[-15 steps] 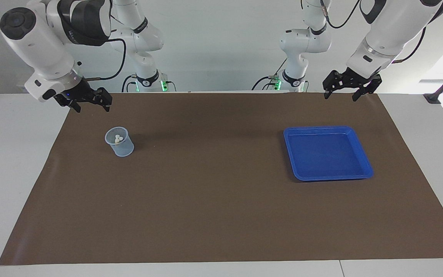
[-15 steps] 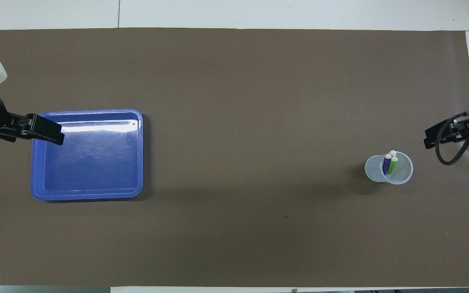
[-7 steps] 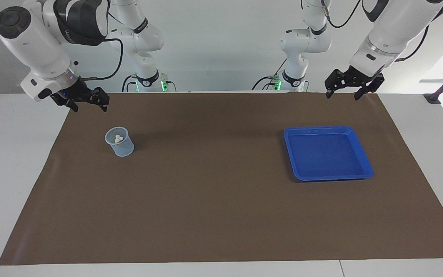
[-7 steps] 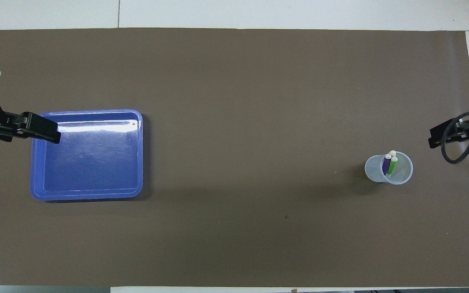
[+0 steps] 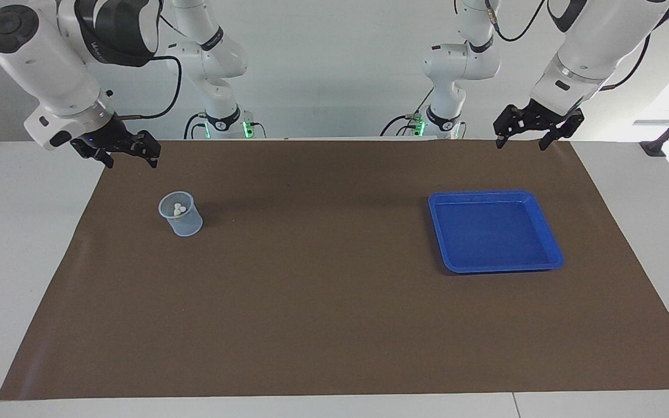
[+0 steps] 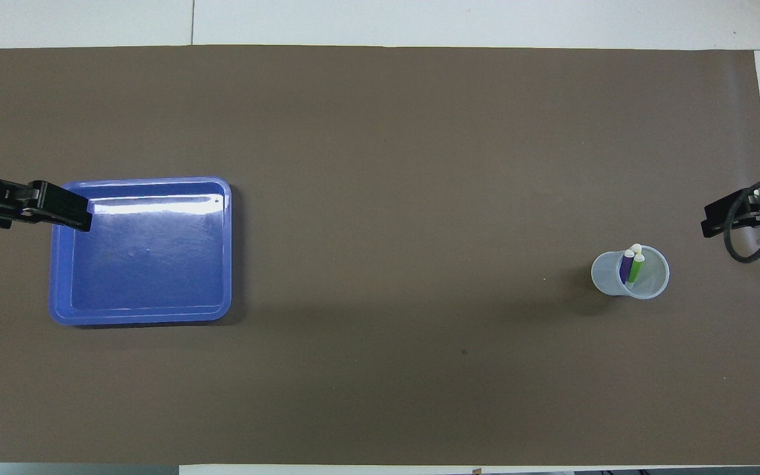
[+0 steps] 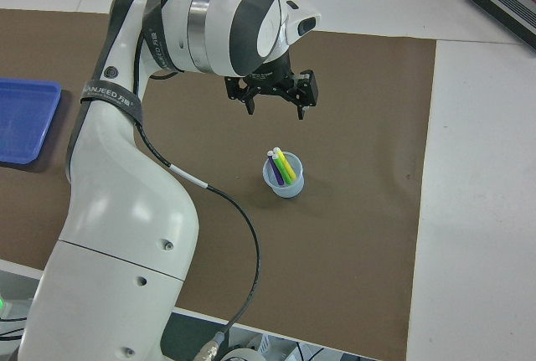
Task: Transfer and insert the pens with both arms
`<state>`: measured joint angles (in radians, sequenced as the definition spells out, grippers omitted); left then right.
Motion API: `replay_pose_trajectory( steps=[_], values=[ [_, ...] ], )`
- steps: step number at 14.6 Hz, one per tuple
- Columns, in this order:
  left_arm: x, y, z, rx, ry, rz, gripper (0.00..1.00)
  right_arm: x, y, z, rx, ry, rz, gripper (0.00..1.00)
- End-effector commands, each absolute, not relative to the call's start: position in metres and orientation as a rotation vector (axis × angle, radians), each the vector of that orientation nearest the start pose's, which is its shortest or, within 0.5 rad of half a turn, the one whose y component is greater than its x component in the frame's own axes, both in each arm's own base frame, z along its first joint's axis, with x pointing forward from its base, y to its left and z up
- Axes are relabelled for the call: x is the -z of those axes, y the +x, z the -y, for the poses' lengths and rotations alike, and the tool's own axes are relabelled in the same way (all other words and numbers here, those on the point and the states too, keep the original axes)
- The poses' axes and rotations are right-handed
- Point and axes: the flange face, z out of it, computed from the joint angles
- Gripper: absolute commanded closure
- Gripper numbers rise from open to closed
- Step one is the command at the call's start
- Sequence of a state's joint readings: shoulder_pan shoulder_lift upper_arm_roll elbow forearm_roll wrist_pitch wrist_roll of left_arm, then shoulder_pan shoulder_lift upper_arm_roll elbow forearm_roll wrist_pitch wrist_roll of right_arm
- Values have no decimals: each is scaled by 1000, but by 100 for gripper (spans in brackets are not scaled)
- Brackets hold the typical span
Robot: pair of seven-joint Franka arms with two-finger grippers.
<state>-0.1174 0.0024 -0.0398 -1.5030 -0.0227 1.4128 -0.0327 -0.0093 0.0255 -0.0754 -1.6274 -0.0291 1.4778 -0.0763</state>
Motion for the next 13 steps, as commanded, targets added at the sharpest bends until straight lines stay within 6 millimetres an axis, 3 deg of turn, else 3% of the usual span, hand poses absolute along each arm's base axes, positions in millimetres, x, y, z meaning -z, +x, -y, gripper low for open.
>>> replay_pose_trajectory(
  steps=[1,5,8,13],
  values=[
    [-651,525,84,-142,-3126,-200,0,-585,549,51,-283,-3149,-88,0],
    [-654,520,80,-134,-3127,-171,0,-584,548,52,-300,-3148,-128,0],
    [-661,515,77,-113,-3129,-164,0,-602,545,53,-296,-3141,-136,0],
    [-670,507,77,-93,-3130,-169,0,-601,546,52,-287,-3142,-129,0]
  ],
)
